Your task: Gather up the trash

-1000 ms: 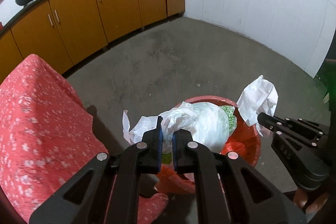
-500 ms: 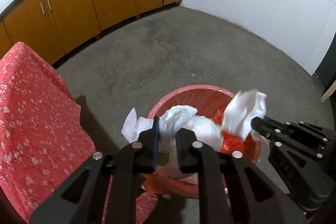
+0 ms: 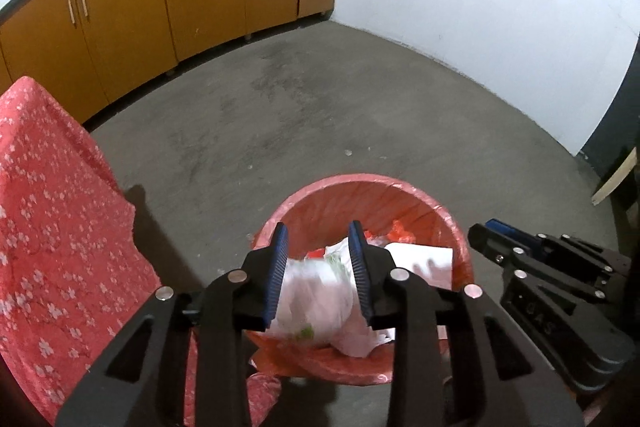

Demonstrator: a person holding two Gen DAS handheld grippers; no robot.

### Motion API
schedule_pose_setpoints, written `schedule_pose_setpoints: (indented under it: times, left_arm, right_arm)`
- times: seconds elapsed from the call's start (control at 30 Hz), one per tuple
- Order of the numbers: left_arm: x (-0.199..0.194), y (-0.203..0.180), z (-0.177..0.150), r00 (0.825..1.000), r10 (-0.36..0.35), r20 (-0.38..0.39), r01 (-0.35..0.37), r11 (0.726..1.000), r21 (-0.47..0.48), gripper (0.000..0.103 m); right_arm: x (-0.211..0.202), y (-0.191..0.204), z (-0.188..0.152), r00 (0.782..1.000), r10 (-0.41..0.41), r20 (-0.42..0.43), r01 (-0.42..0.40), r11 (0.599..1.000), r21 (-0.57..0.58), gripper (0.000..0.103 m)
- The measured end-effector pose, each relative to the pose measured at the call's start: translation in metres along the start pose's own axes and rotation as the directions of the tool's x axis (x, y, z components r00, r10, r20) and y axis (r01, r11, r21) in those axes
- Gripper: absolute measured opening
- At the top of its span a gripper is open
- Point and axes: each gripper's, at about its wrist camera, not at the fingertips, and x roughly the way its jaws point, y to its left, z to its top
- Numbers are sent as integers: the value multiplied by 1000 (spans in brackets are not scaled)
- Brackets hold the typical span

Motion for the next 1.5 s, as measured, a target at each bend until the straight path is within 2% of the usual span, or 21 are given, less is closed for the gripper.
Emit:
schedule_pose_setpoints:
  times: [0.1,0.17,0.23,0.4,0.47,0.53,0.67,0.73,0.77,0.83,0.87,1.0,1.03,1.17,1.3,1.5]
  left_arm:
    - [-8,5,3,1000,13,17,-13,1000,-10,35]
    - [-16,12,5,999,21,30,-20,999,-25,38]
    - [-29,22,8,998,35,50,-33,998,-46,42]
    - [-77,49,13,989,79,123,-67,993,-101,49]
    - [-103,59,12,982,106,157,-88,989,-120,55]
    - [-125,67,10,975,123,185,-100,987,-128,59]
    - [-177,78,0,953,170,251,-141,981,-129,66]
    - [-204,85,-9,938,197,284,-167,978,-125,72]
    - [-220,87,-16,929,212,302,-182,975,-125,76]
    - [-242,93,-27,921,220,322,-186,973,-133,80]
    - [-257,96,-35,914,228,335,-189,971,-145,85]
    - [-296,105,-61,899,253,358,-191,961,-200,92]
    - [-305,107,-68,894,266,362,-198,957,-214,98]
    - [-336,111,-95,865,335,375,-250,933,-258,101]
    - [-360,106,-116,836,388,387,-294,913,-282,101]
    - [-385,104,-143,812,433,391,-319,891,-324,101]
  right_arm:
    - [-5,-4,1,1000,-6,16,6,1000,8,17]
    - [-11,-2,3,999,-9,33,8,1000,6,21]
    - [-20,2,3,998,-9,58,9,1000,-2,32]
    - [-58,19,8,990,4,137,0,999,-32,42]
    - [-77,27,9,985,19,171,-11,999,-47,45]
    - [-102,39,8,977,32,213,-18,998,-68,55]
    - [-152,61,2,957,76,280,-52,995,-91,67]
    - [-174,67,-2,947,101,306,-74,992,-97,79]
    - [-190,71,-7,938,117,326,-89,991,-102,82]
    - [-212,77,-12,928,134,349,-104,989,-103,94]
    - [-225,80,-18,920,146,363,-116,988,-103,95]
    - [-261,85,-35,907,169,386,-148,985,-84,99]
    - [-267,86,-39,905,169,390,-149,985,-82,99]
    - [-297,96,-60,895,150,421,-116,988,-106,99]
    - [-331,108,-88,863,137,486,-69,986,-154,99]
    - [-357,118,-119,847,142,513,-34,976,-213,99]
